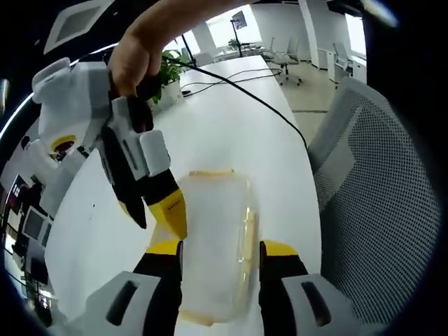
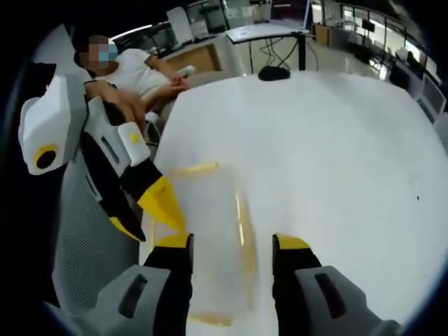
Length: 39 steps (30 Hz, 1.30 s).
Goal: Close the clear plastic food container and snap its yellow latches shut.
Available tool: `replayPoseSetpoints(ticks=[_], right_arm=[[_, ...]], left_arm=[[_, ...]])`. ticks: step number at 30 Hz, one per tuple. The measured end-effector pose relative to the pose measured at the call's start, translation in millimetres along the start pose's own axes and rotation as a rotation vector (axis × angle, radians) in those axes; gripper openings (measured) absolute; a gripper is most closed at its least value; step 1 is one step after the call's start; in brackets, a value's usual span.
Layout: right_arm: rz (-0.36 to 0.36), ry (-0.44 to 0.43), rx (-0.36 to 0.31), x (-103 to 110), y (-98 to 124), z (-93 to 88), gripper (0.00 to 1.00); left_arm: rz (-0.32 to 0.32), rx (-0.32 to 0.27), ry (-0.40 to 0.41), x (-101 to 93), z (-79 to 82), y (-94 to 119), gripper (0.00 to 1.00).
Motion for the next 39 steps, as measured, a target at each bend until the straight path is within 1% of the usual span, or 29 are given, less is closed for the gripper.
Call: replayPoseSetpoints(ticks=[7,9,13,17,20,27,39], right_arm=[[-0.030,0.013,-0.019,1.8,12.2,-6.0,0.44],[-0.041,0.015,-0.028,1.8,14.5,-7.7,0.47],[-0.067,0.029,-0.034,3.6,20.4,-13.6,0.49],[-0.091,0.032,-0.047,5.6,26.6,-18.1,0.51],[-0.109,0.036,-0.056,8.8,29.5,-21.4,0.54],[-0.135,0.039,-0.072,16.2,32.7,-29.7,0.58],[-0.224,0.002,-0.148,26.1,42.5,-43.6,0.67]], left_arm=[[0.002,-0.019,0.063,3.2,0.4,6.7,0.43],[0.005,-0.024,0.079,3.9,-0.5,9.2,0.44],[0.014,-0.018,0.107,5.9,-4.6,13.1,0.46],[0.031,-0.028,0.161,9.2,-9.3,16.2,0.48],[0.041,-0.027,0.194,11.4,-13.6,17.9,0.51],[0.057,-0.036,0.235,15.0,-21.6,23.0,0.56],[0.087,-0.034,0.297,19.1,-33.3,28.4,0.66]])
Point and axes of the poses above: the point that each gripper's makers call its tool centre point, and the gripper's own axes: y roughly backward along the fingers, x roughly to its left, z roughly out of its top, the point moved 7 cm from there along y, roughly backward along the fingers, and after that the axes turned 2 degrees about -y, right-handed, at the moved point
